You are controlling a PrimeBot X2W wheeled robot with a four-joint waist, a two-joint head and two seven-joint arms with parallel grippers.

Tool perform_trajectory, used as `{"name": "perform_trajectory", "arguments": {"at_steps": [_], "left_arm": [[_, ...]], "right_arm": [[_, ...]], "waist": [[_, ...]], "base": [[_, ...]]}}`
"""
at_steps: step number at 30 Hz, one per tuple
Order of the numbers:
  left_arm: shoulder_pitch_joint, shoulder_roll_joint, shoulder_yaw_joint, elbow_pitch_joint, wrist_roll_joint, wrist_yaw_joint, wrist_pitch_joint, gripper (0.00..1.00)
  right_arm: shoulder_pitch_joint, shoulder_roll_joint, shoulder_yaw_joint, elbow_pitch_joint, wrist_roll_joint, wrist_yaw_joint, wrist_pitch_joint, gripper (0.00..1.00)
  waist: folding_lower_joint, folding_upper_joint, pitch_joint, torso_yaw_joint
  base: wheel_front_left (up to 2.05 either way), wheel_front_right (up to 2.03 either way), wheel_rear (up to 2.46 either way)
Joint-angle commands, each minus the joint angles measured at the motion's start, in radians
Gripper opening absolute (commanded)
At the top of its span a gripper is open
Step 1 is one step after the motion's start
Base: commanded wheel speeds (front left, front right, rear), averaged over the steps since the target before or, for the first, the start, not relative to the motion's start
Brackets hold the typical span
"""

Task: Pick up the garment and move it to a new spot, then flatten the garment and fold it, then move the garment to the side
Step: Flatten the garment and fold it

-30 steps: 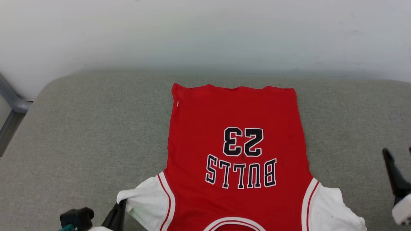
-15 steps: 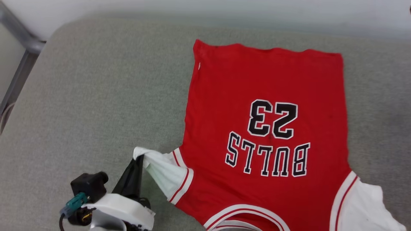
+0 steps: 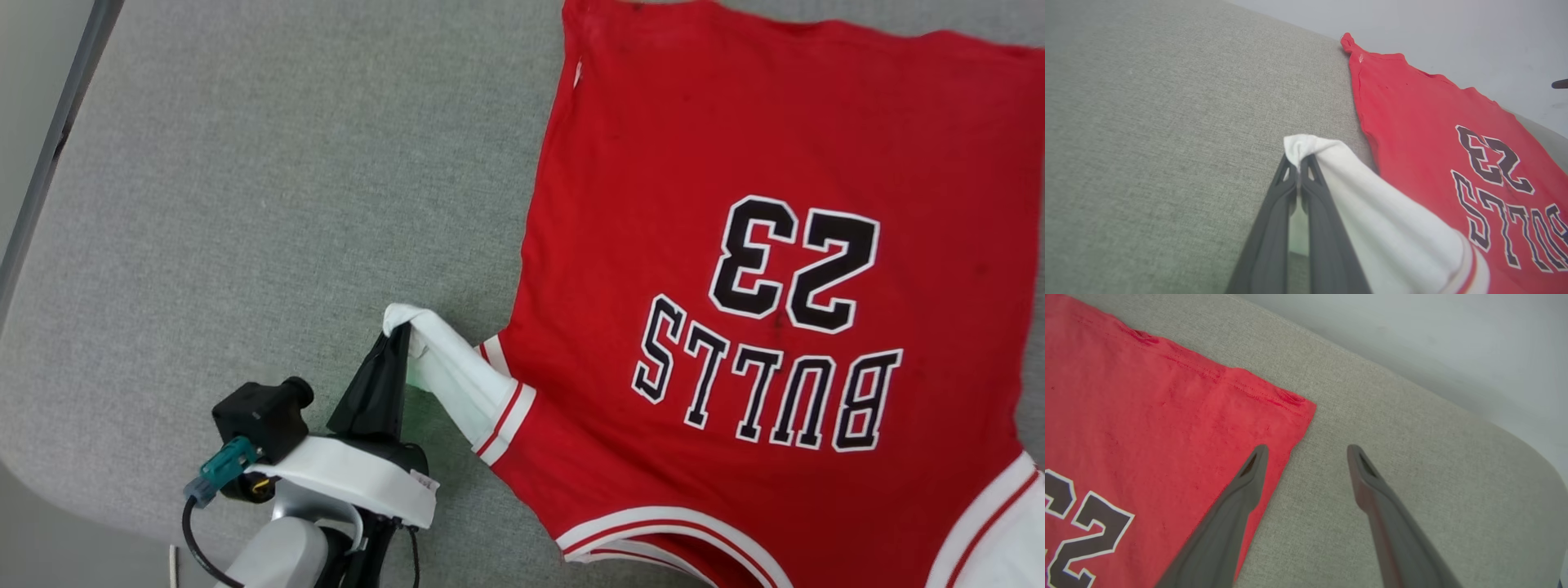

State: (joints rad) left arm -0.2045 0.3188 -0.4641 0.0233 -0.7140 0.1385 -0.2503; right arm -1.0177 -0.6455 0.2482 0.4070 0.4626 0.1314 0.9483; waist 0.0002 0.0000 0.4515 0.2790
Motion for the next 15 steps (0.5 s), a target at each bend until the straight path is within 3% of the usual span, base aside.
{"name": "perform_trajectory", "arguments": {"at_steps": [1, 15], "left_arm": [[-0.023, -0.012, 0.003, 0.002, 0.01, -0.009, -0.009, 0.0], [-0.085, -0.074, 0.007, 0.057, 0.041, -0.06, -0.015, 0.0]], "right_arm": [[-0.027, -0.007, 0.005, 0.027, 0.012, -0.001, 0.021, 1.0], [0.049, -0.011, 0.062, 0.17, 0.023, -0.001, 0.025, 1.0]], "waist": [[-0.0002, 0.0, 0.046, 0.028], [-0.0002, 0.0, 0.114, 0.067]], "base": [[0.0, 0.0, 0.0], [0.0, 0.0, 0.0]]}}
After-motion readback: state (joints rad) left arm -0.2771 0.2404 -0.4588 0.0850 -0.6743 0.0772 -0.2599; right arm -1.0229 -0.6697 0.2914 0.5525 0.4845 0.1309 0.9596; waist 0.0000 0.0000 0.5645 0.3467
